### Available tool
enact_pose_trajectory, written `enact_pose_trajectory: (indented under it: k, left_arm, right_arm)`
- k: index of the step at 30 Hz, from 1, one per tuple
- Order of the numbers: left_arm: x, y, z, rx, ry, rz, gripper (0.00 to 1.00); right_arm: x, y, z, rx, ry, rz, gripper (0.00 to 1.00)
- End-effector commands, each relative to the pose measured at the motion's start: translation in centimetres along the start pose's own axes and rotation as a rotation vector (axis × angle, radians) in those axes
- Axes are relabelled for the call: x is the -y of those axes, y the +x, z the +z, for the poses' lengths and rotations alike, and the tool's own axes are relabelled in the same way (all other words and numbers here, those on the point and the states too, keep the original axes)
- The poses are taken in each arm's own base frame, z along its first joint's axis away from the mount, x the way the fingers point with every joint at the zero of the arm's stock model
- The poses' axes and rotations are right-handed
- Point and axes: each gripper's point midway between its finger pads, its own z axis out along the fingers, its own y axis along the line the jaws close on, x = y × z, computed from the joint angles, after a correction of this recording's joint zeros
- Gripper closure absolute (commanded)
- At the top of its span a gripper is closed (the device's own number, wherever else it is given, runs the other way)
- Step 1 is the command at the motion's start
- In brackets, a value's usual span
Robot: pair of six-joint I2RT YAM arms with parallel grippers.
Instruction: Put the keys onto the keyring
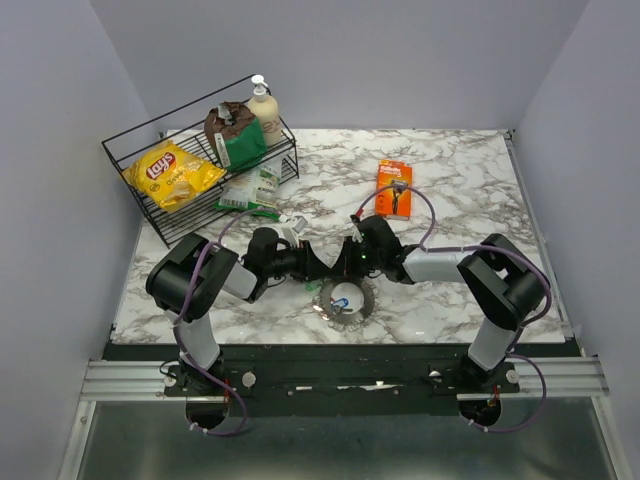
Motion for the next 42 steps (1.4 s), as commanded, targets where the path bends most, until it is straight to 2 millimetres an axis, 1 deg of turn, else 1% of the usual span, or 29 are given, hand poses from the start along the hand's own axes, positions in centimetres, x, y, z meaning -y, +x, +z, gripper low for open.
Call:
enact_pose_trajectory:
  k: [1, 4, 7, 9, 10, 11, 13, 14, 15, 16, 17, 18, 20, 21, 22, 23, 24, 26, 27, 29, 30, 32, 33, 35, 36, 38, 39, 40, 42]
  left_arm:
    - [0.8, 0.5, -0.2, -0.003, 0.046, 0.011, 0.63]
    - [0.8, 0.3, -0.5, 0.008, 0.041, 0.012, 0.63]
    - [0.7, -0.4, -1.0, 0.04, 0.024, 0.005, 0.63]
    - [0.9, -1.4, -1.4, 0.079, 0.013, 0.005, 0.62]
    - [1.0, -1.4, -1.6, 0.087, 0.006, 0.003, 0.62]
    - [1.4, -2.2, -1.9, 0.112, 0.005, 0.014, 0.61]
    - [1.1, -2.7, -2.4, 0.139, -0.038, 0.009, 0.59]
    - [1.8, -3.6, -2.8, 0.166, -0.039, 0.026, 0.56]
    - [1.6, -3.7, -3.0, 0.165, -0.063, 0.02, 0.54]
    - [1.6, -4.3, -3.2, 0.183, -0.082, 0.024, 0.53]
    - [2.4, -5.1, -3.6, 0.206, -0.078, 0.045, 0.52]
    - [2.1, -4.9, -3.8, 0.193, -0.104, 0.032, 0.52]
    - [3.2, -6.4, -4.4, 0.224, -0.108, 0.074, 0.5]
    - [3.0, -6.1, -4.6, 0.204, -0.13, 0.068, 0.5]
    - [3.5, -6.8, -4.8, 0.209, -0.129, 0.084, 0.49]
    - [4.2, -7.3, -5.1, 0.213, -0.123, 0.121, 0.49]
    - [3.9, -6.9, -5.3, 0.183, -0.146, 0.112, 0.49]
    - [5.4, -7.9, -5.8, 0.189, -0.124, 0.162, 0.49]
    - [5.4, -7.6, -6.1, 0.166, -0.139, 0.153, 0.49]
    - [7.1, -8.6, -6.9, 0.183, -0.118, 0.188, 0.5]
    - [7.1, -8.3, -7.3, 0.165, -0.133, 0.178, 0.49]
    - [8.9, -9.2, -8.2, 0.193, -0.109, 0.207, 0.49]
    - [9.3, -8.9, -8.6, 0.174, -0.106, 0.207, 0.49]
    - [10.7, -9.7, -9.5, 0.186, -0.099, 0.237, 0.49]
    - [10.6, -9.1, -9.8, 0.159, -0.112, 0.228, 0.49]
    - [11.3, -9.2, -10.4, 0.158, -0.111, 0.26, 0.49]
    - [11.3, -8.6, -10.6, 0.132, -0.109, 0.252, 0.49]
    - [12.0, -8.4, -10.8, 0.117, -0.084, 0.272, 0.49]
    - [12.5, -7.5, -11.2, 0.078, -0.056, 0.273, 0.49]
  right_arm:
    - [-0.2, -0.8, 0.9, 0.03, -0.011, -0.027, 0.94]
    - [-0.5, -0.9, 0.6, 0.039, -0.025, -0.051, 0.99]
    - [-0.9, -1.2, 0.0, 0.051, -0.038, -0.083, 1.0]
    - [-1.4, -1.6, -0.6, 0.063, -0.051, -0.106, 1.0]
    - [-1.4, -1.5, -0.8, 0.063, -0.049, -0.127, 1.0]
    - [-1.6, -1.7, -1.0, 0.066, -0.055, -0.14, 1.0]
    - [-2.2, -2.1, -1.7, 0.079, -0.072, -0.185, 1.0]
    - [-2.2, -2.1, -1.9, 0.077, -0.073, -0.196, 0.99]
    - [-2.6, -2.4, -2.1, 0.082, -0.084, -0.214, 1.0]
    - [-2.8, -2.4, -2.3, 0.078, -0.094, -0.24, 1.0]
    - [-3.2, -2.5, -2.5, 0.08, -0.108, -0.255, 1.0]
    - [-3.5, -2.6, -2.7, 0.082, -0.121, -0.274, 1.0]
    - [-4.3, -2.7, -3.1, 0.081, -0.159, -0.32, 1.0]
    - [-4.6, -2.7, -3.2, 0.08, -0.173, -0.338, 1.0]
    - [-4.7, -2.7, -3.3, 0.079, -0.183, -0.367, 1.0]
    - [-5.5, -2.8, -3.7, 0.078, -0.221, -0.391, 1.0]
    - [-5.9, -2.9, -3.9, 0.082, -0.237, -0.413, 1.0]
    - [-6.8, -2.8, -4.4, 0.08, -0.289, -0.467, 1.0]
    - [-7.3, -2.9, -4.8, 0.086, -0.311, -0.488, 1.0]
    - [-8.3, -2.6, -5.5, 0.079, -0.369, -0.551, 1.0]
    - [-8.7, -2.4, -5.8, 0.078, -0.395, -0.575, 1.0]
    - [-9.8, -2.3, -6.8, 0.085, -0.457, -0.642, 1.0]
    - [-10.1, -2.2, -7.2, 0.084, -0.481, -0.666, 1.0]
    - [-11.1, -1.8, -8.2, 0.083, -0.543, -0.728, 1.0]
    - [-11.4, -1.7, -8.5, 0.08, -0.566, -0.75, 1.0]
    - [-12.4, -1.0, -9.7, 0.064, -0.646, -0.801, 1.0]
    - [-12.8, -0.8, -10.1, 0.061, -0.672, -0.819, 0.99]
    - [-13.3, -0.9, -10.6, 0.065, -0.694, -0.846, 0.99]
    - [-13.9, -0.2, -11.6, 0.037, -0.744, -0.86, 1.0]
